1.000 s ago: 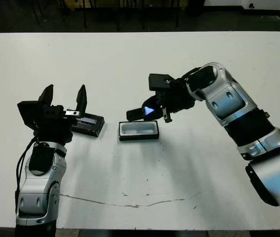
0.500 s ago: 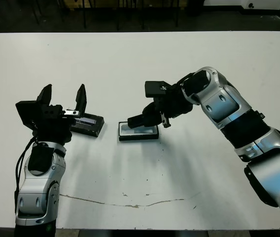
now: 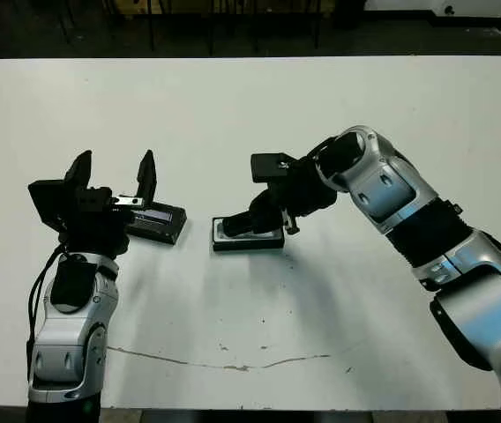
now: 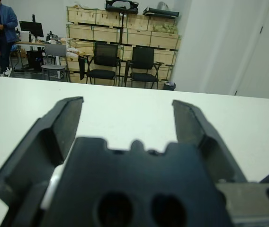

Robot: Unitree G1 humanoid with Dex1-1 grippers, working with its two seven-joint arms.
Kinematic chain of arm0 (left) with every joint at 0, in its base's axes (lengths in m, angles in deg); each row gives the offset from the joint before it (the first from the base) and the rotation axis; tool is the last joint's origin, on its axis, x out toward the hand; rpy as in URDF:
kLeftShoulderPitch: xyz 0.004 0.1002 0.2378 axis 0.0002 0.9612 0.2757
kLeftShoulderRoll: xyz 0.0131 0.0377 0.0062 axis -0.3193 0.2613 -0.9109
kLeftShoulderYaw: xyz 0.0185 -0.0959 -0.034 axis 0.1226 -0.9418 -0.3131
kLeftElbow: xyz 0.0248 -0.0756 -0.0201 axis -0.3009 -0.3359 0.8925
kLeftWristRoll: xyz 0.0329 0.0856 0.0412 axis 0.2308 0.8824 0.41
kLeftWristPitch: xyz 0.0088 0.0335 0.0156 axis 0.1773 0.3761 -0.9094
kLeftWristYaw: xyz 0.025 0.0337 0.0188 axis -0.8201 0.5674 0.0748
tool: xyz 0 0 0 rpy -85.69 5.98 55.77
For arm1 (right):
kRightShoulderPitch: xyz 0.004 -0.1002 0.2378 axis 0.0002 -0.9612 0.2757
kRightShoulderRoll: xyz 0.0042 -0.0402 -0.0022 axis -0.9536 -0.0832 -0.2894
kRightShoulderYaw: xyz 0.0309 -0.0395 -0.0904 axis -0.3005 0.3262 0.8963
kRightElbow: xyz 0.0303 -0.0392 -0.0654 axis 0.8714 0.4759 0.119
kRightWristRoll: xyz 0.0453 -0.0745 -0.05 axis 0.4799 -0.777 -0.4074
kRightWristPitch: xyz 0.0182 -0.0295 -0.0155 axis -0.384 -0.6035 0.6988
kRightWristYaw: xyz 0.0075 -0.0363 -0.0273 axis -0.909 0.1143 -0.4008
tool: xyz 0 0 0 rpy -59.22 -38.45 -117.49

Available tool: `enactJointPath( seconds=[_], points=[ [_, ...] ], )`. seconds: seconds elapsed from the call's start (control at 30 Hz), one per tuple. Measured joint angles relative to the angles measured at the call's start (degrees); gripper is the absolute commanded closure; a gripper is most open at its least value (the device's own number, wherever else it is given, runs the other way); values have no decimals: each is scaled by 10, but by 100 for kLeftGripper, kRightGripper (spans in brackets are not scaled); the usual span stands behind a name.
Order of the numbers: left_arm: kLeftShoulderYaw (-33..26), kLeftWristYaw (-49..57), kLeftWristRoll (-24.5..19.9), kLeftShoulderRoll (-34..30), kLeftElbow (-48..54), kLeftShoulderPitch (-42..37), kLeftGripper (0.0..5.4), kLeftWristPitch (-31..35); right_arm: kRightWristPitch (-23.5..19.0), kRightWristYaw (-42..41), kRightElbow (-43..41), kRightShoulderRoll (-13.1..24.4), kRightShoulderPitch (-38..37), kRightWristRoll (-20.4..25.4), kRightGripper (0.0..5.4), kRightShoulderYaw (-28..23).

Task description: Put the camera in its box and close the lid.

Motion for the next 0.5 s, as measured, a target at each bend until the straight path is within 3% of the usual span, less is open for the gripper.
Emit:
enactJointPath(
  seconds=[0.5],
  points=[
    [-2,-5,0,17,-28,2,392,-76,17,13,-4,-15,-1,-29,452,21]
  ],
)
